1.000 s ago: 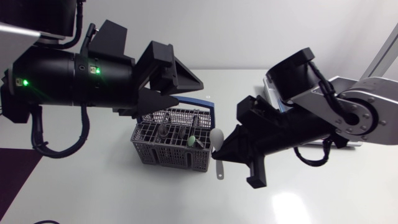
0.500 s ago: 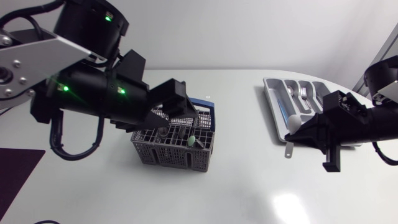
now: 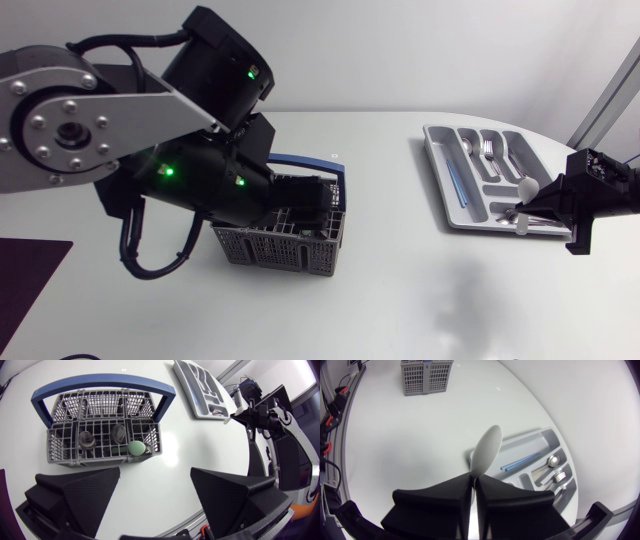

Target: Unload the cutlery basket into the drawer organizer.

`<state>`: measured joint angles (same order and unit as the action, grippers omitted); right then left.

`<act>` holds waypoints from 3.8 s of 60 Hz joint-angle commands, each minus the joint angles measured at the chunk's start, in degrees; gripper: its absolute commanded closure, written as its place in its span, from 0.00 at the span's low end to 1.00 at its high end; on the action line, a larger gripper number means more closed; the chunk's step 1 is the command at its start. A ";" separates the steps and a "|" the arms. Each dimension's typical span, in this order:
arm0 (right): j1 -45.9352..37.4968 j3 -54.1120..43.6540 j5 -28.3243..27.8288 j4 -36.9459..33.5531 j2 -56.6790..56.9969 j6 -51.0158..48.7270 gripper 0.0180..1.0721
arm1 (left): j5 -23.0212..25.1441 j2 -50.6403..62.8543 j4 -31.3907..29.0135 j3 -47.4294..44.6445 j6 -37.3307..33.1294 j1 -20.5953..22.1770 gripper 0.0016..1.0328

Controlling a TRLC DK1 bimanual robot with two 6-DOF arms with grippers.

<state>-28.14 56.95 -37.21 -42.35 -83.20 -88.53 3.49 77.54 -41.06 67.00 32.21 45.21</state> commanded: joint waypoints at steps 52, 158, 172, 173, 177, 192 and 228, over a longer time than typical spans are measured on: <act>-1.04 1.06 22.01 27.14 -18.05 -16.76 0.87 | -3.05 5.61 6.69 1.73 7.08 4.18 0.04; 24.01 -20.91 15.50 23.45 24.22 31.75 0.29 | -12.01 9.12 10.47 -0.82 42.59 6.64 0.46; 31.92 -23.99 18.05 23.89 27.92 37.64 0.29 | -11.75 10.79 10.47 -0.38 43.64 6.20 0.59; 32.18 -24.08 18.05 23.98 28.00 37.99 0.29 | -11.75 10.97 10.56 -0.38 43.73 6.20 0.59; 33.68 -24.60 18.14 24.07 28.53 39.31 0.29 | -11.75 11.58 10.56 -0.38 44.17 5.94 0.65; 38.78 -26.54 19.46 25.21 29.50 42.48 0.29 | -11.75 12.37 11.88 -0.47 45.23 4.54 0.81; 41.59 -28.03 20.25 26.53 29.41 43.36 0.29 | -11.75 14.04 14.08 -2.40 47.69 3.30 0.96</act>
<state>12.73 30.61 -17.47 -16.29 -53.98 -46.44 -7.81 90.50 -26.39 65.23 78.06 49.01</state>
